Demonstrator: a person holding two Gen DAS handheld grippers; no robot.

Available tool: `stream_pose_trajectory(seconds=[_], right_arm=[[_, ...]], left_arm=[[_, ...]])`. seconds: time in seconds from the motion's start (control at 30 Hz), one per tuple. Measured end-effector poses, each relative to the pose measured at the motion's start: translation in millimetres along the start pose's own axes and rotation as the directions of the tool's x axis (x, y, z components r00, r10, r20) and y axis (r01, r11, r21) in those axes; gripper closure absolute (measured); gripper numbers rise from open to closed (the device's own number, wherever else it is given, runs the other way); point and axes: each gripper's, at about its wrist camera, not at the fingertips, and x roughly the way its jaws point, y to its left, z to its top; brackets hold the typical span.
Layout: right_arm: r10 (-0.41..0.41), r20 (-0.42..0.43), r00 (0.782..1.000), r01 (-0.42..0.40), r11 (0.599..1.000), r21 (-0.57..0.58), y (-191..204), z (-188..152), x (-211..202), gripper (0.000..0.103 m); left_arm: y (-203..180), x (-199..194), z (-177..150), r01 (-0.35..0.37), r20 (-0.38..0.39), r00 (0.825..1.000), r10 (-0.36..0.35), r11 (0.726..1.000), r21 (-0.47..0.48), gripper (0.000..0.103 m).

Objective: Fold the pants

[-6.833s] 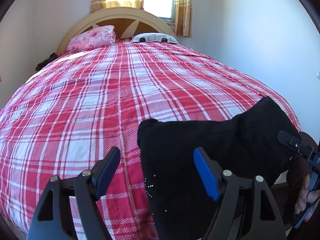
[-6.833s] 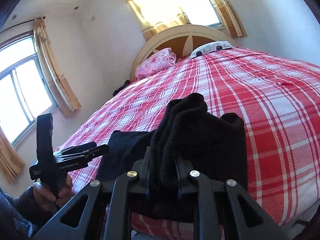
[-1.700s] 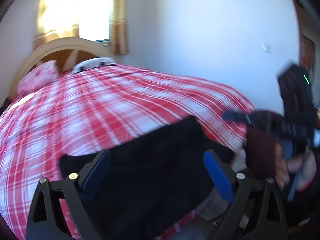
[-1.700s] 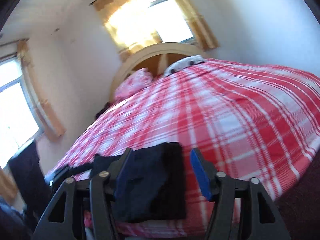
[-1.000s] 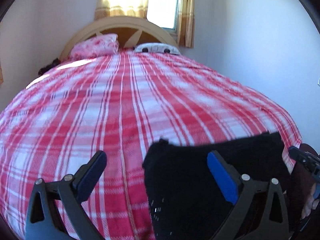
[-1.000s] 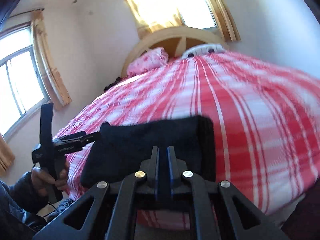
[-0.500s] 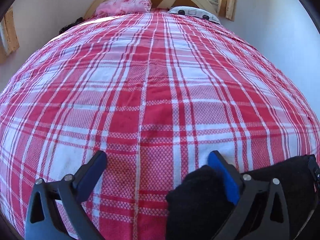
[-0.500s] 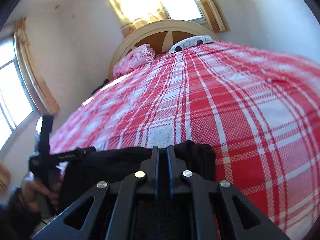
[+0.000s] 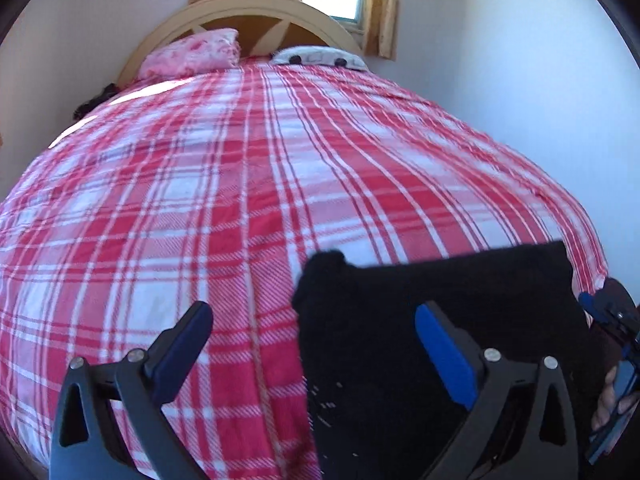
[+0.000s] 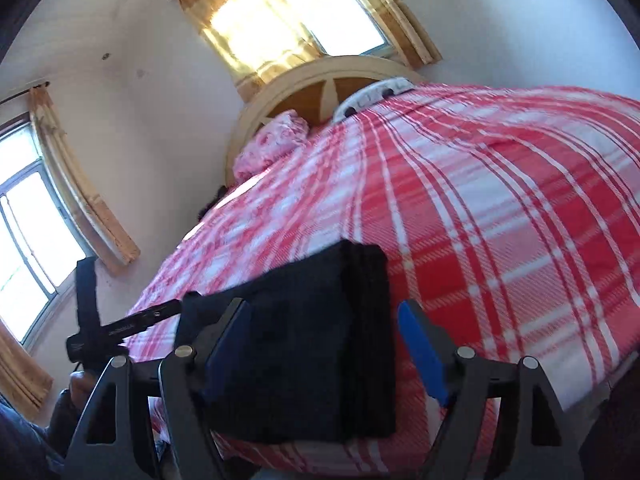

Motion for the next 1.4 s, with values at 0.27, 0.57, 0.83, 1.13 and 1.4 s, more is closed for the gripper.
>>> stream_pose_trajectory(seconds=[0.27, 0.57, 0.83, 1.13, 1.4], right_arm=[[-0.027, -0.084, 0.996, 0.032, 0.998, 0.055, -15, -30, 21, 0.025], [-0.109, -0.191, 0.975, 0.075, 0.982, -0.175, 36, -43, 34, 0.025], [0.08, -0.153, 0.985, -0.057, 0.987, 0.153, -12, -37, 28, 0.049], [-0.018, -0.194, 0.981, 0.027, 0.999, 0.043, 1, -36, 33, 0.052], [-0.077, -0.201, 0.977, 0.071, 0.997, -0.039, 10, -34, 36, 0.067]], left_arm=[[-14, 29, -18, 0.031, -0.135, 0.99, -0.037, 0.998, -0.052, 0.0], [-20, 24, -22, 0.016, -0.133, 0.991, -0.02, 0.999, -0.03, 0.0], [-17, 29, -26, 0.067, -0.167, 0.983, -0.081, 0.994, -0.09, 0.0], [-26, 29, -27, 0.068, -0.178, 0.981, -0.08, 0.995, -0.074, 0.0], [-36, 20, -24, 0.071, -0.118, 0.991, -0.07, 0.997, 0.002, 0.031]])
